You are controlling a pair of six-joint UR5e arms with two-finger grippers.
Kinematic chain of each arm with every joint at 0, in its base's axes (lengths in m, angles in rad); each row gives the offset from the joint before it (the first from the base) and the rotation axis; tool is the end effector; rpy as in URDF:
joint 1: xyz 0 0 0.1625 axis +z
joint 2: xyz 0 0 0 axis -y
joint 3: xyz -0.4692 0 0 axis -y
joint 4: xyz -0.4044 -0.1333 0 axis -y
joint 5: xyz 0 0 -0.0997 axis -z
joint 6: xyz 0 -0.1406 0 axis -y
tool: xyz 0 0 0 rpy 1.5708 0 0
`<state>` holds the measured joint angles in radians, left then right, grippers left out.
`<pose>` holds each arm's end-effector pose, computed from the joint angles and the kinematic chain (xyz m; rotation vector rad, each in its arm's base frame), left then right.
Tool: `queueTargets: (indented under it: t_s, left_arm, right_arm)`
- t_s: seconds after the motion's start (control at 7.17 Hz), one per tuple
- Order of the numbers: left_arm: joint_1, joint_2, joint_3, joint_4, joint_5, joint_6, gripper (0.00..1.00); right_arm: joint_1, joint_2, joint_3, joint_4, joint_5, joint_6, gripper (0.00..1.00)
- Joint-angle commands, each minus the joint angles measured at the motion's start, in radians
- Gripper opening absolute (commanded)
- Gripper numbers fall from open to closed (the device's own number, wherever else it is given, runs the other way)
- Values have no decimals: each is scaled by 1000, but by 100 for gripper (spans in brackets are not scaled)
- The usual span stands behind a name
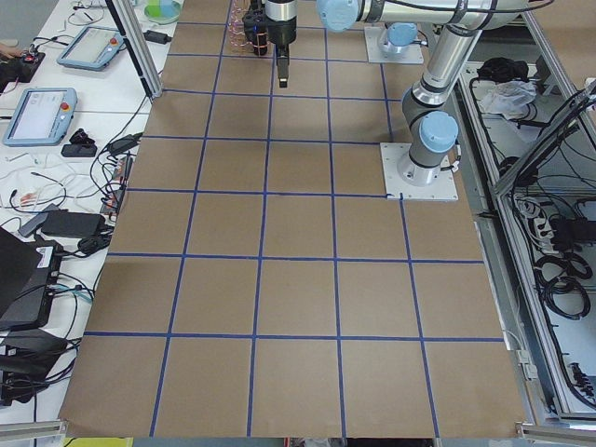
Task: Place wine into wine basket
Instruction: 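Carry the bottle with the right gripper over to the copper rack, then lower the bottle into the empty rack slot with the right gripper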
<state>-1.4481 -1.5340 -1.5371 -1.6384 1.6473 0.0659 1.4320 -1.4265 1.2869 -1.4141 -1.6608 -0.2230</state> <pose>-0.0621 -0.4976 0.5200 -0.0872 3.0639 0.0066 0.0413 -0.5765 0.5414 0.1298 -3.0530 -0.0504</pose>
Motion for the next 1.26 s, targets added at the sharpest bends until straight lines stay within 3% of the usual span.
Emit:
queueTargets:
  t_s: [0.0,0.28,1.12]
  left_arm:
    - [-1,0,0,0,-1,0,100]
    - [-3,0,-2,0,0,0,100]
    - [-6,0,-2,-1,0,0,100]
  right_arm:
    - [-8,21,-11,-60,0,-59,22]
    - [-19,67,-9,-139,7,-110,22]
    - [-27,97,14,-163,18,-156,22]
